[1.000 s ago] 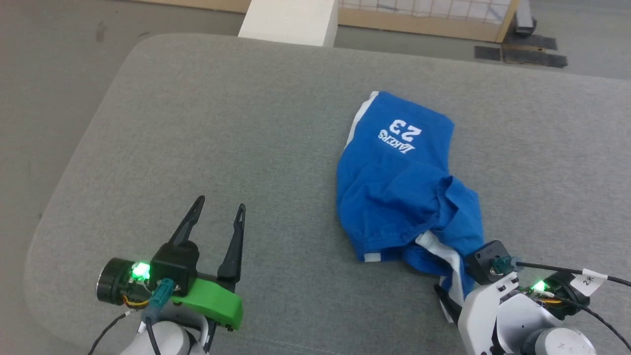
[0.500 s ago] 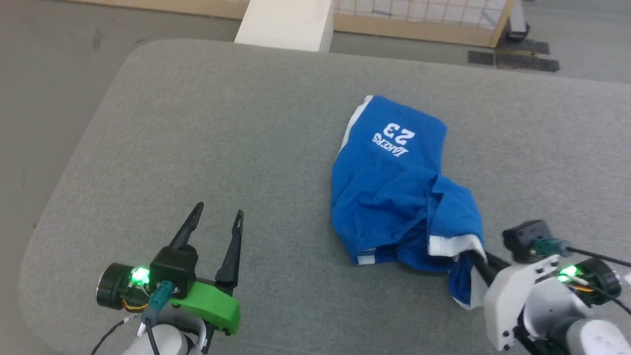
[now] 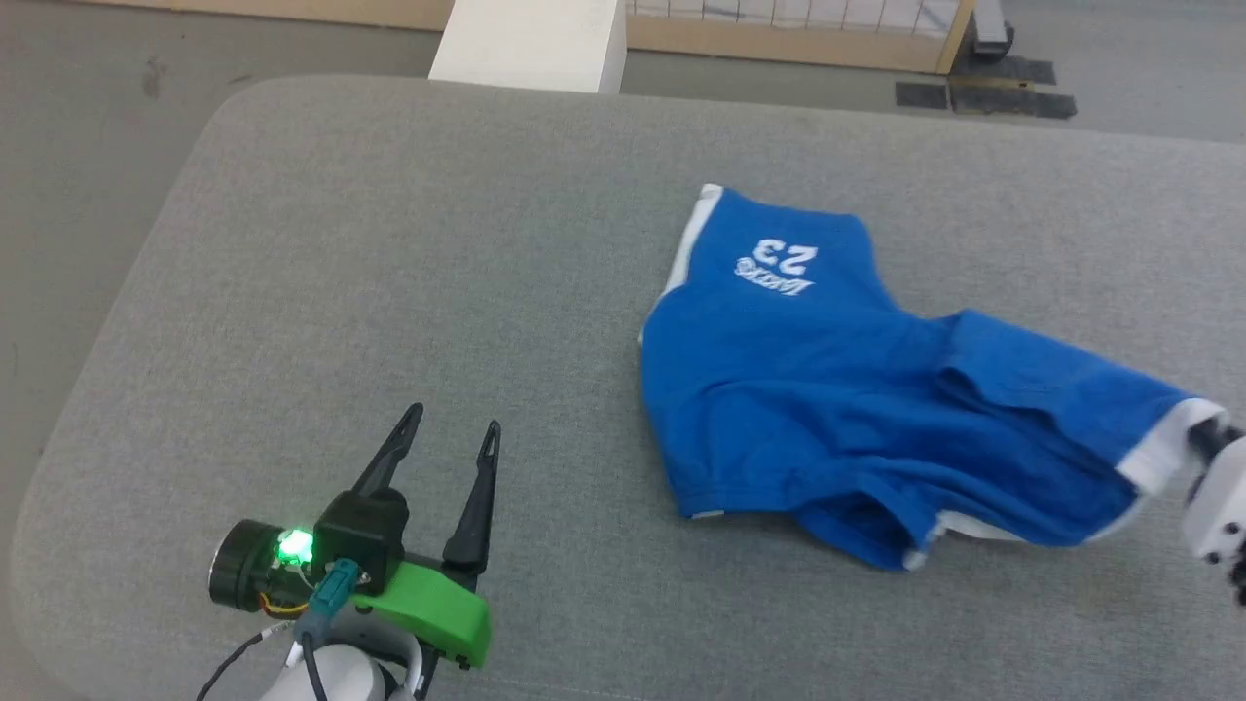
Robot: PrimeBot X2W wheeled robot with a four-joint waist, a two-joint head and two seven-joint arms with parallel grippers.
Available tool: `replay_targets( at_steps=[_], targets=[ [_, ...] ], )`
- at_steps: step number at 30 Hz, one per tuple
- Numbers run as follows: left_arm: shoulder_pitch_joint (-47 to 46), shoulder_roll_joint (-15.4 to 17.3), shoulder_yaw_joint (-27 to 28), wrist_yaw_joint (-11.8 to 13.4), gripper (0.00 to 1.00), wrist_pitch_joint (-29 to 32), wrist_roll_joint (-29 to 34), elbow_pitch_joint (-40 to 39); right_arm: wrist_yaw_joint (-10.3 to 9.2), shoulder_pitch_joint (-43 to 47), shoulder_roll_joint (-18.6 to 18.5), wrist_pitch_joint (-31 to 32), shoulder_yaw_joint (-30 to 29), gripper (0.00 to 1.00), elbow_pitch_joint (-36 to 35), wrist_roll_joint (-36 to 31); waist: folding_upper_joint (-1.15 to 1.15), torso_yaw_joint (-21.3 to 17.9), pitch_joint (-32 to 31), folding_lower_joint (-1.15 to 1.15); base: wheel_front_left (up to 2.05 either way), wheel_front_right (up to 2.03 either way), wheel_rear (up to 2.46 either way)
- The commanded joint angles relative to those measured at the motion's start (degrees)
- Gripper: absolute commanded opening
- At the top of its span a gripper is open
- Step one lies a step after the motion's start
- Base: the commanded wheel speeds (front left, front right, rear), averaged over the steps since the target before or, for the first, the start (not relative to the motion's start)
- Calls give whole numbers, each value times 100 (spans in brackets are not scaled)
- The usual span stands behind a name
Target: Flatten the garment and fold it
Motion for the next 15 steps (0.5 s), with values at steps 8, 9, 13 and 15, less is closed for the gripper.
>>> replay_targets(
  at_steps=[8,9,13,15],
  targets=[
    [-237,-54,30,-53,100,-17,144,19,-9,-833,-474,-781,-1158,25,1450,-1432,0,238,426,0,0,0,0],
    [-255,-61,37,-55,100,-17,146,27,-9,-860,-493,-831,-1154,100,1583,-1594,0,241,439,0,0,0,0],
    [-334,-106,47,-59,100,-19,154,63,-9,-1019,-476,-1145,-1156,100,1995,-1975,0,222,463,0,0,0,0],
    [-364,-126,61,-63,100,-20,147,85,-9,-1122,-436,-1342,-1114,100,2102,-2023,0,178,434,0,0,0,0]
  ],
)
